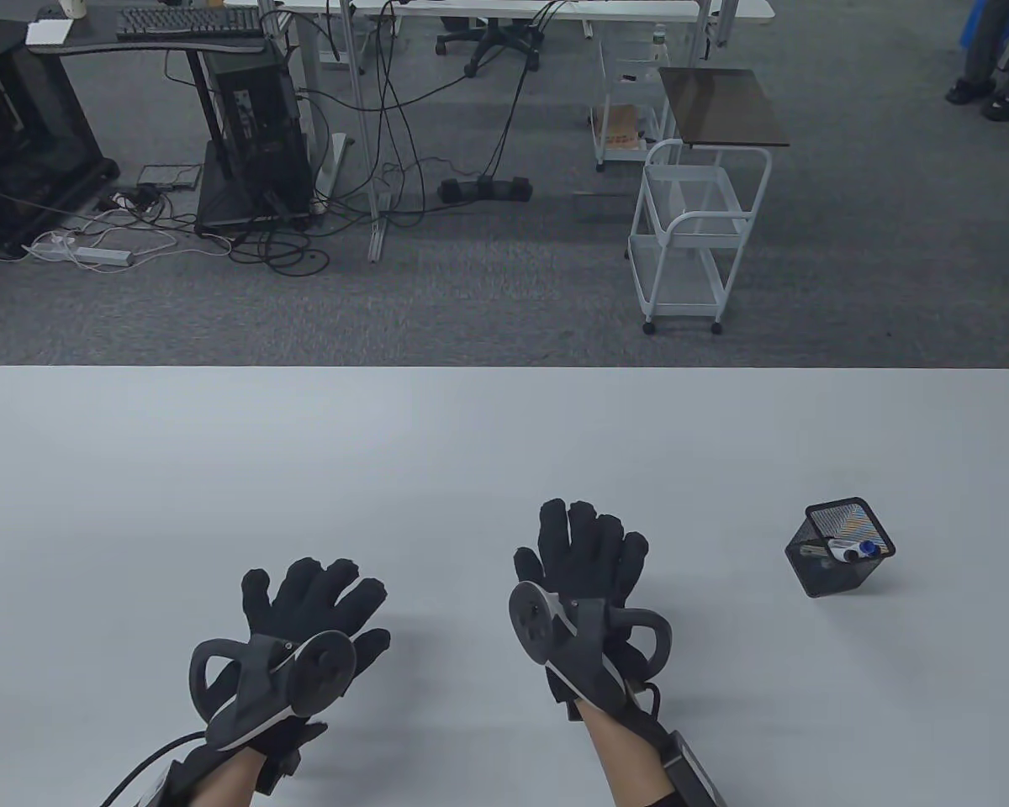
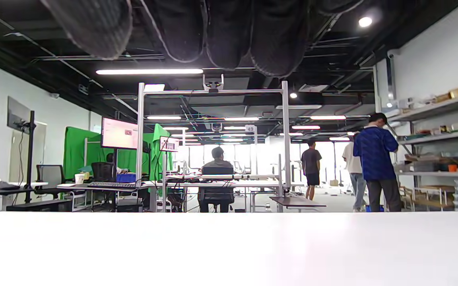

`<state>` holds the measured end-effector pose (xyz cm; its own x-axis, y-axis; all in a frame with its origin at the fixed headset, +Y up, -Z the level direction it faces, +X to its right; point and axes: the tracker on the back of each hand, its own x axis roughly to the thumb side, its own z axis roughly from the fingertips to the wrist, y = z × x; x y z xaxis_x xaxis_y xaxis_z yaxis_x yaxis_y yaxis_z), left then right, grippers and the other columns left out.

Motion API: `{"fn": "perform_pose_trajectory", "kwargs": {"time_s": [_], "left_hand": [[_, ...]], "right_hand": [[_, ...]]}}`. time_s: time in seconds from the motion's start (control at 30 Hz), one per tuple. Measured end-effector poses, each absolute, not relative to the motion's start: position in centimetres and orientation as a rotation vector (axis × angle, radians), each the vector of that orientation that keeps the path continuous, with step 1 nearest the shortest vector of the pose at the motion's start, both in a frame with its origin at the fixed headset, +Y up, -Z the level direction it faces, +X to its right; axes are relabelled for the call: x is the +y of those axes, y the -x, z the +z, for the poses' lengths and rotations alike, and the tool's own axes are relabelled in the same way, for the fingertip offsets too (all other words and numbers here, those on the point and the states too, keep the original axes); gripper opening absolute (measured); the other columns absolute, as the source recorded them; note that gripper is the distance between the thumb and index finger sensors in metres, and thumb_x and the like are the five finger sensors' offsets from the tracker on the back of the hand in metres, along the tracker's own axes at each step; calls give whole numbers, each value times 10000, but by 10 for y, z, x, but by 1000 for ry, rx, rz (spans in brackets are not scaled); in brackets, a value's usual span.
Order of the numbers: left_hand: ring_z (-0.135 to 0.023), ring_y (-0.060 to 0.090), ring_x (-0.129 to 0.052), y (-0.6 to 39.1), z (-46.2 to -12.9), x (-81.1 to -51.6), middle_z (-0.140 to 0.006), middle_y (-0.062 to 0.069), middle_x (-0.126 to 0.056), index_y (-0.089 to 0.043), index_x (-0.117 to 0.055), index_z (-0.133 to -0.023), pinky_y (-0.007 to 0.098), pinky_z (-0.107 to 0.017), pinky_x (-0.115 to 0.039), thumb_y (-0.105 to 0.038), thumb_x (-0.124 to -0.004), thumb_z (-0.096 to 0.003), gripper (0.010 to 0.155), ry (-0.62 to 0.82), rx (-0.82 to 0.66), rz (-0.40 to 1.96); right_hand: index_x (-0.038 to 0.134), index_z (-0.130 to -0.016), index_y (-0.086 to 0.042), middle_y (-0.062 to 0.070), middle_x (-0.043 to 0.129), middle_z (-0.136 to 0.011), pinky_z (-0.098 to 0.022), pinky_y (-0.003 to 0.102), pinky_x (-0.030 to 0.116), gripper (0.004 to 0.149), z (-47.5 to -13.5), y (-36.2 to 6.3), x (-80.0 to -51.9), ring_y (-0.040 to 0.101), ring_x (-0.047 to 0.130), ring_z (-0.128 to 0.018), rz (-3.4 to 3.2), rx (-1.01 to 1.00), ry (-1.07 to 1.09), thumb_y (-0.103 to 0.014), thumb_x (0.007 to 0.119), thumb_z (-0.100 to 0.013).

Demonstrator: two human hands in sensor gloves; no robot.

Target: Insert the markers into the pen holder

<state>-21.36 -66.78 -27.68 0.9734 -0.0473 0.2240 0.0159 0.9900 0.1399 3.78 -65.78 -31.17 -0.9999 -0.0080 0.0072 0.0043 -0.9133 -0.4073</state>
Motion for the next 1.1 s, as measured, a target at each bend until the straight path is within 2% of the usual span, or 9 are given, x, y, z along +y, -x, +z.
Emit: {"fn": "perform_pose_trajectory", "kwargs": {"time_s": [0.7, 1.1], "left_hand": [[-1214, 405, -601, 214, -275, -667, -1267, -49, -598, -455, -616, -1121, 766, -818, -372, -637, -644, -560, 590, -156, -223, -43], [-1217, 398, -594, 208, -275, -672, -1275, -52, -572, -462, -598, -1125, 751, -832, -387, -637, -638, -562, 590, -173, -224, -60]], "right_hand": [[549, -1160, -177, 190, 565, -1189, -749, 674, 404, 654, -287, -12, -692, 494, 676, -1052, -3200, 664, 341, -533, 629, -617], [502, -1177, -191, 186, 519, -1211, -759, 669, 386, 678, -283, -4, -705, 498, 642, -1075, -3169, 546, 544, -552, 616, -615]]}}
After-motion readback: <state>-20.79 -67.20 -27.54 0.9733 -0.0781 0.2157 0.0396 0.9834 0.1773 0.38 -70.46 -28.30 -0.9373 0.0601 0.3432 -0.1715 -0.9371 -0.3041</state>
